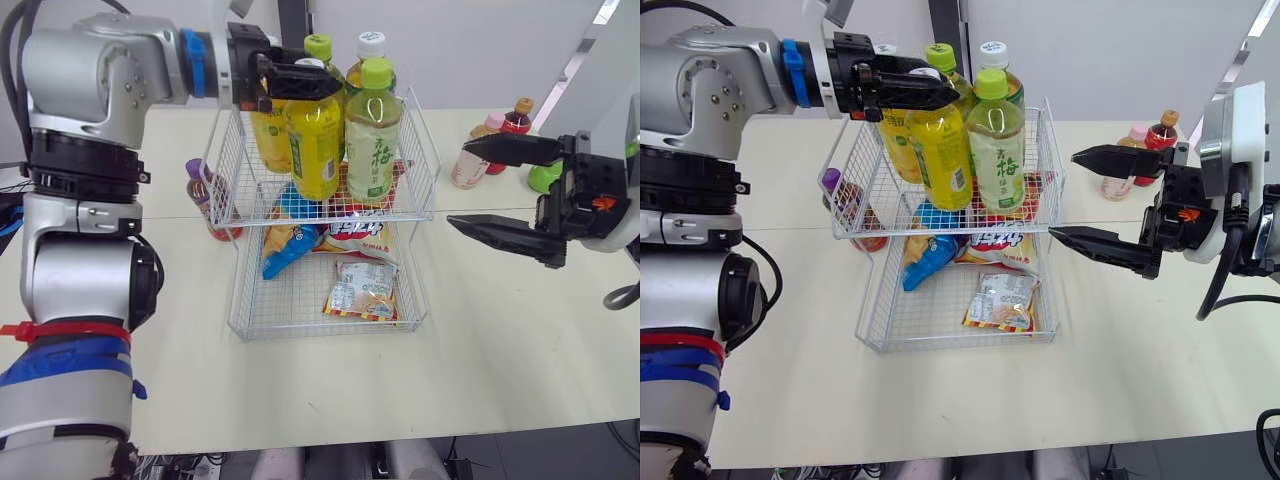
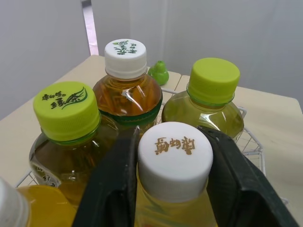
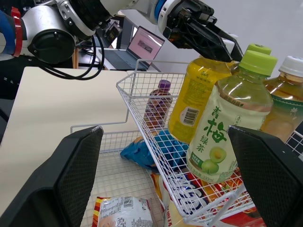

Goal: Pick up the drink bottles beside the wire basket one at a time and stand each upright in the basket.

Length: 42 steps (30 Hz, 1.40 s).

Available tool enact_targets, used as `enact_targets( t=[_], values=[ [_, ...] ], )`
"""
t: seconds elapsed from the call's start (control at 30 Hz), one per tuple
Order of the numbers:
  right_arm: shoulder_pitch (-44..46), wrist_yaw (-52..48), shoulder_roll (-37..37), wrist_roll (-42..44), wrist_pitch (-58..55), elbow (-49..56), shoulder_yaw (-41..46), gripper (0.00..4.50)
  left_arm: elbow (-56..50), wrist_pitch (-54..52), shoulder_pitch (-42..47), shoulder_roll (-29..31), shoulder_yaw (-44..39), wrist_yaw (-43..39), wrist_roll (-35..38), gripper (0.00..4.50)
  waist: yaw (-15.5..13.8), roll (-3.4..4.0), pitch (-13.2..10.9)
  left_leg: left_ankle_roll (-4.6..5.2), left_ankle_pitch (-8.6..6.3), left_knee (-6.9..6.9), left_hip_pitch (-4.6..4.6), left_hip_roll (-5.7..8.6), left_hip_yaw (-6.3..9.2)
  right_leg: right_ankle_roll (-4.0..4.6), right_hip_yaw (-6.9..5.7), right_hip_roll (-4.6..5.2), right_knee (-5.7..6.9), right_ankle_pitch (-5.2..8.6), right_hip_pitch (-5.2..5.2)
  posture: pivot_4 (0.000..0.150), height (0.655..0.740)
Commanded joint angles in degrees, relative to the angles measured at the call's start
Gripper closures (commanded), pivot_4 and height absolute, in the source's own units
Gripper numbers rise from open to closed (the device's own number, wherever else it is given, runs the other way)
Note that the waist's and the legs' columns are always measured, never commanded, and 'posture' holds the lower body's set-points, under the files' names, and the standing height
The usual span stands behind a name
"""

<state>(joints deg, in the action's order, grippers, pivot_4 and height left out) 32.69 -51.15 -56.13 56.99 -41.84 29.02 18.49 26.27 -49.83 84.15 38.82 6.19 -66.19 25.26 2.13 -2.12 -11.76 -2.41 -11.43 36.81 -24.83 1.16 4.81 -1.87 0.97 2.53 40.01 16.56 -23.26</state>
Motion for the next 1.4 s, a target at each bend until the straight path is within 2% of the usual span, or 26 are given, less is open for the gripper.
enact_targets(
  t=[0.03,0.13,0.37,0.5,0.6,0.77,0.87,0.93,1.07,1.17,1.27,1.4],
  values=[
    [0.38,0.34,-0.87,-0.3,1.29,1.07,1.85,0.0,-2.95,0.28,1.97,1.84,-2.17,-2.75,0.82,0.96,0.01,0.0,0.0,0.0,0.0,0.0,0.0,0.0,0.0,0.0,0.0,0.0,0.0,0.0,0.0,0.15,0.7308],
    [0.17,0.36,-0.85,-0.34,1.39,1.17,2.0,0.0,-4.54,-0.26,1.78,3.87,-2.14,-5.15,0.95,0.04,0.05,0.0,0.0,0.0,0.0,0.0,0.0,0.0,0.0,0.0,0.01,0.0,0.0,0.0,0.0,0.15,0.7308],
    [-0.24,0.03,-0.92,-0.51,1.62,1.19,2.21,0.0,-7.09,-2.02,1.58,10.64,-4.26,-8.47,1.45,0.01,0.2,0.01,0.0,0.0,0.0,0.01,0.01,-0.01,0.0,0.0,0.0,-0.01,0.01,0.0,0.0,0.15,0.7308],
    [0.46,-0.66,-0.77,-0.76,1.92,0.88,1.39,0.0,-12.19,-4.1,-3.73,17.1,-9.28,-8.39,3.66,0.01,0.56,0.04,0.02,0.0,0.0,-0.02,0.01,-0.02,0.01,0.0,0.0,-0.01,0.0,0.0,0.0,0.15,0.7308],
    [0.84,-1.41,-0.69,-1.31,2.41,1.34,-0.06,0.0,-15.38,-4.15,-9.66,21.81,-13.66,-5.66,3.45,0.01,0.68,0.05,0.02,0.0,0.0,-0.03,0.04,-0.06,0.03,0.0,-0.02,-0.03,0.02,0.01,0.01,0.15,0.7308],
    [1.79,-1.16,0.65,-2.47,2.71,3.33,-4.06,0.0,-20.04,-3.63,-19.92,26.07,-21.39,0.73,2.93,0.01,0.59,0.04,0.03,0.0,0.0,0.04,0.04,-0.04,0.05,0.0,-0.03,-0.01,0.03,0.01,0.05,0.15,0.7308],
    [3.79,0.52,3.0,-4.39,3.12,4.32,-8.3,0.0,-21.98,-3.8,-30.75,28.07,-29.7,3.97,2.38,0.01,0.68,0.07,0.05,0.0,0.0,0.04,0.05,-0.04,0.03,0.0,-0.01,0.01,0.04,0.0,0.05,0.15,0.7308],
    [4.54,1.95,4.69,-5.76,3.11,4.79,-10.31,0.0,-22.48,-3.08,-38.83,28.96,-34.6,3.35,2.4,0.01,0.76,0.07,0.05,0.0,0.0,0.01,0.08,-0.05,0.03,0.01,0.0,0.03,0.07,0.01,0.03,0.15,0.7308],
    [4.48,5.23,7.46,-6.94,2.45,6.75,-12.57,0.0,-22.78,0.07,-49.79,27.37,-42.6,4.67,2.59,0.01,0.69,0.05,0.06,0.0,0.0,-0.01,0.07,-0.11,0.05,0.02,-0.04,0.01,0.03,0.01,0.01,0.15,0.7308],
    [3.37,7.15,8.55,-8.24,2.27,8.71,-13.96,0.0,-21.9,4.88,-56.0,24.02,-45.69,6.29,2.49,0.01,-0.02,0.05,0.07,0.0,0.0,0.0,0.06,-0.08,0.05,0.02,-0.04,0.19,-0.01,0.0,0.02,0.15,0.7308],
    [1.77,8.48,8.27,-8.73,1.12,10.74,-14.74,0.0,-22.07,8.06,-58.96,20.53,-44.96,7.96,3.06,0.01,-0.69,0.0,0.11,0.0,0.0,0.02,0.08,-0.01,0.03,0.01,-0.08,0.4,-0.01,0.0,0.05,0.15,0.7308],
    [1.18,10.58,8.13,-6.34,-1.57,12.47,-13.64,0.0,-21.81,10.1,-58.45,15.72,-41.11,11.05,3.6,0.01,-0.97,-0.12,0.19,0.0,0.0,0.06,0.07,0.09,0.03,-0.05,-0.1,0.51,-0.02,-0.05,0.08,0.15,0.7308]
  ],
)
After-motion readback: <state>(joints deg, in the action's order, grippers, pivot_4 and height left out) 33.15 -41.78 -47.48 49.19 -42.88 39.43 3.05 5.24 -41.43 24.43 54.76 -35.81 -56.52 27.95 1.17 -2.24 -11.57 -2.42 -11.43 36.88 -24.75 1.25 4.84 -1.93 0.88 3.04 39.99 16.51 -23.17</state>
